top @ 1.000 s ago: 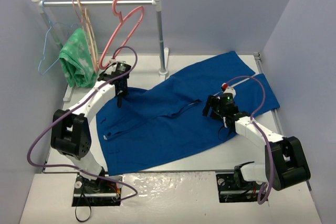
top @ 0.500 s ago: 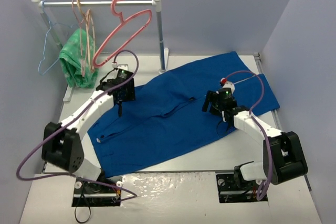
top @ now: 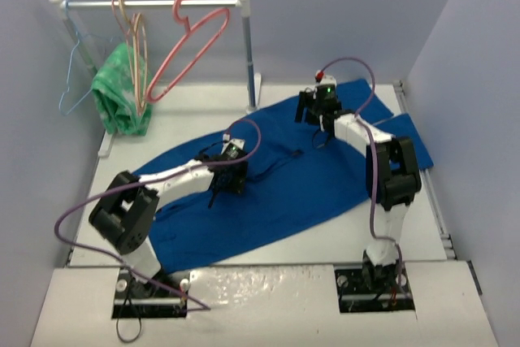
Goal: Place the trousers on the hanger
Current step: Flatten out the trousers at the center of the board.
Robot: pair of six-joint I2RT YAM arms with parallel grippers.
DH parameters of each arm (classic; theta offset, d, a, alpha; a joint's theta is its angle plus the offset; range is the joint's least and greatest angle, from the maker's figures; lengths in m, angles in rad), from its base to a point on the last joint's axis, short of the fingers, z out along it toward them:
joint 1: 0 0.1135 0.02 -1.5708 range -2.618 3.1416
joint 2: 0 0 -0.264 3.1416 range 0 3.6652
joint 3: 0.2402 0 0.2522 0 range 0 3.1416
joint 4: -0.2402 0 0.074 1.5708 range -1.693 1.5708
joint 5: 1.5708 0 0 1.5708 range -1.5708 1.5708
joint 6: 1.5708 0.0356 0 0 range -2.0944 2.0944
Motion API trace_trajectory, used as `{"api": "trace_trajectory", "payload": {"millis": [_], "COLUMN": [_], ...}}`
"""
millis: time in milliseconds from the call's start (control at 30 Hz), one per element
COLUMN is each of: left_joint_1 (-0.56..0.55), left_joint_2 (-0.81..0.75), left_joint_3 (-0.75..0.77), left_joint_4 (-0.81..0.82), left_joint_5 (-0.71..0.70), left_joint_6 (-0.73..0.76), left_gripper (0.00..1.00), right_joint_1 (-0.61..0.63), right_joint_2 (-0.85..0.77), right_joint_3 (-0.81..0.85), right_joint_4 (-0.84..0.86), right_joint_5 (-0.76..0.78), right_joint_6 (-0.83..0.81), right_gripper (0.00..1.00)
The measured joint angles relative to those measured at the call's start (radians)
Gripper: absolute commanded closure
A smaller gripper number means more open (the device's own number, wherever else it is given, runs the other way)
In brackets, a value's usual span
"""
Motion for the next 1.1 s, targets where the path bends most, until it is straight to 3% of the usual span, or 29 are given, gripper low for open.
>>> {"api": "trace_trajectory", "payload": {"millis": [300, 800, 1100], "left_joint_1": [-0.011, -0.007, -0.009], "left_joint_2": [0.024, -0.040, -0.071], "left_joint_3": [-0.044, -0.125, -0.117], "left_joint_4": [0.029, 0.093, -0.012], "left_joint_5": [0.060, 0.142, 0.273], "left_joint_6": [-0.066, -0.093, -0.086], "left_gripper": [0.48, 0.50, 0.50], "right_joint_1": [-0.056, -0.310, -0.327], "right_joint_2": [0.215, 0.323, 0.331], "right_joint_3": [0.112, 0.287, 0.346], "right_joint_4": [-0.003, -0.065, -0.176], "right_joint_5": [-0.034, -0.032, 0.013], "right_joint_6": [-0.062, -0.051, -0.082], "right_gripper": [0.26, 0.25, 0.24]}}
